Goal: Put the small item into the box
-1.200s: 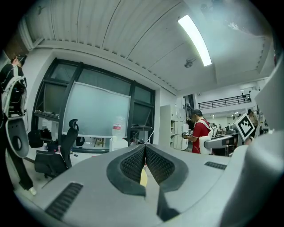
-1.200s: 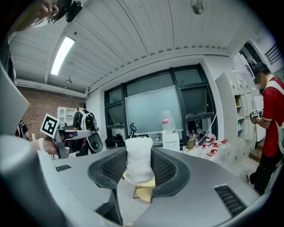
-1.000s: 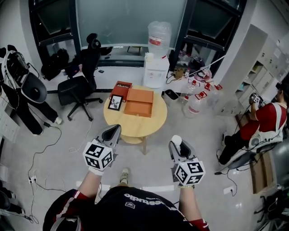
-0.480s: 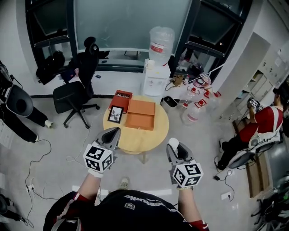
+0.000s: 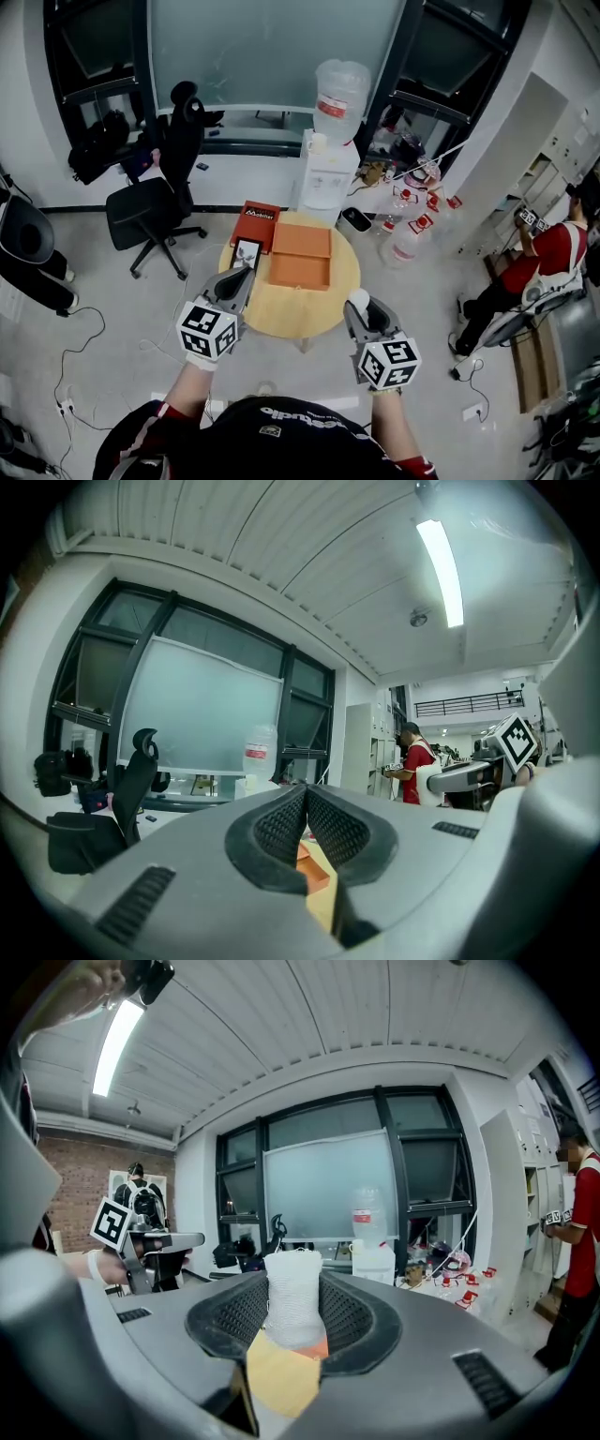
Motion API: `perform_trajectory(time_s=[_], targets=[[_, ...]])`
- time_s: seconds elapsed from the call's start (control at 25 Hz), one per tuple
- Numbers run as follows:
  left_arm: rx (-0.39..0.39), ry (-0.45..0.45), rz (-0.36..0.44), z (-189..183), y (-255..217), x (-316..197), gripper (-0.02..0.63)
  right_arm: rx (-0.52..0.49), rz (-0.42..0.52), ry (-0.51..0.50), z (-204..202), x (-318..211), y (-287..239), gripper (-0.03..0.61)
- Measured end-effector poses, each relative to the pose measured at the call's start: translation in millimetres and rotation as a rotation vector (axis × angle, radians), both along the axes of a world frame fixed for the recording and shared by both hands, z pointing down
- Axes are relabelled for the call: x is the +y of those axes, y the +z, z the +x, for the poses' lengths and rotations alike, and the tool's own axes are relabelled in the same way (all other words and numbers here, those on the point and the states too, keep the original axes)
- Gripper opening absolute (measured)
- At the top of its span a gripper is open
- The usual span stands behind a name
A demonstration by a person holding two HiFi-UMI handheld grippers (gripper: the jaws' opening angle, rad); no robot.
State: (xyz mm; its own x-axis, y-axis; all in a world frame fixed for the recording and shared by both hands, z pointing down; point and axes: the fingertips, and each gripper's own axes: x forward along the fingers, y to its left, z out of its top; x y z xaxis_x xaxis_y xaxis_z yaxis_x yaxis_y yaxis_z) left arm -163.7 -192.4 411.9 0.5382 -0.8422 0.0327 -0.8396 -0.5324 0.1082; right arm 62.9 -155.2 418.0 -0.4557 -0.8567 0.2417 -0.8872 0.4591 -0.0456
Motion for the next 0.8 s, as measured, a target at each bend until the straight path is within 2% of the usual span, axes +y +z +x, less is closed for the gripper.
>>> perform_trajectory(time_s=[0.48, 0.8], targets=[[0.032, 0.010, -0.002, -36, 7, -64, 0.017, 0.039, -0.003, -0.009, -43, -62, 4, 0.184], [0.052, 0.015, -0.017, -41, 16, -94, 0.017, 0.056, -0.021, -0.001, -48, -86, 9, 0.184]])
